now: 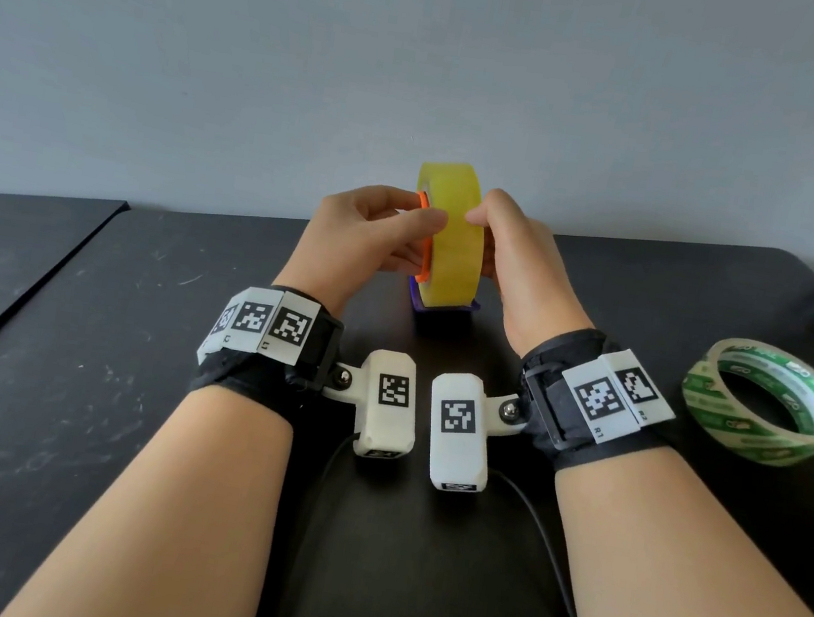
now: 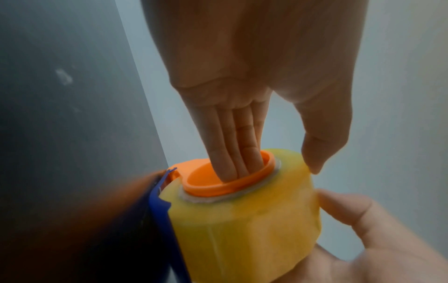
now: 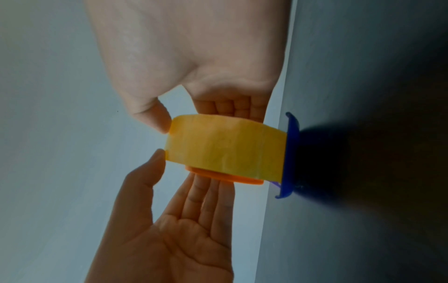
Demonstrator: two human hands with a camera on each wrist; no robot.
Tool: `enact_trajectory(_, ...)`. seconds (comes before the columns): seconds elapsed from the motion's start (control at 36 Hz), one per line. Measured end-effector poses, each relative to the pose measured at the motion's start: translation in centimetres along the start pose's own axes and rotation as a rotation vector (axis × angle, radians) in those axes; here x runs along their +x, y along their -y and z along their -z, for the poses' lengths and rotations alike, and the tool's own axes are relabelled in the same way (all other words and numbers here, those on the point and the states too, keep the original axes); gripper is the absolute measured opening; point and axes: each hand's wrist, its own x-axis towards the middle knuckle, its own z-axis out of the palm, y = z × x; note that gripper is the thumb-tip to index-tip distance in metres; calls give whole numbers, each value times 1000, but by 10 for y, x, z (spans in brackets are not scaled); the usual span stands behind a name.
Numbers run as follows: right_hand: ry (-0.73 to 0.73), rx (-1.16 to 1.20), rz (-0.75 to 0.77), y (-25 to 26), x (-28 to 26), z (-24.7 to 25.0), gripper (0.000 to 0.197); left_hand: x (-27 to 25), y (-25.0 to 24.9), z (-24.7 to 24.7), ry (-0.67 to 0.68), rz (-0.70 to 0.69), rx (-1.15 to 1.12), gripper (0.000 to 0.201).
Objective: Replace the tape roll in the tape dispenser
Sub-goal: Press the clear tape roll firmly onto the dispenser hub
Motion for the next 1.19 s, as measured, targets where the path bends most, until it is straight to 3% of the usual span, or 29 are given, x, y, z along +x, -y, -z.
enact_trajectory(0.17,-5,5,13,0,1,1,18,0,0,0,19,10,-13,21)
enact_trajectory(0.33,-15,-9,16,2,-1,-2,28,-1,-1,0,100,29,-11,35)
enact_trajectory(0.64,50,80,-19,1,2,0,7,-2,-3,-2,-3,1,-1,25)
enact_trajectory(0.75,28,45,15,-3,4,0,24,-1,-3,-1,-26,10,-7,21)
enact_trajectory(0.89,18,-4,26,-3,2,-2,8,0,-1,1,-11,6,0,23)
enact_trajectory(1.11,-23,-47,32,-2,1,-2,22,1,1,2,6,-8,2,27)
enact_trajectory(1.19,-20,-44,23,-1,1,-2,18,1,1,1,3,-14,-5,28)
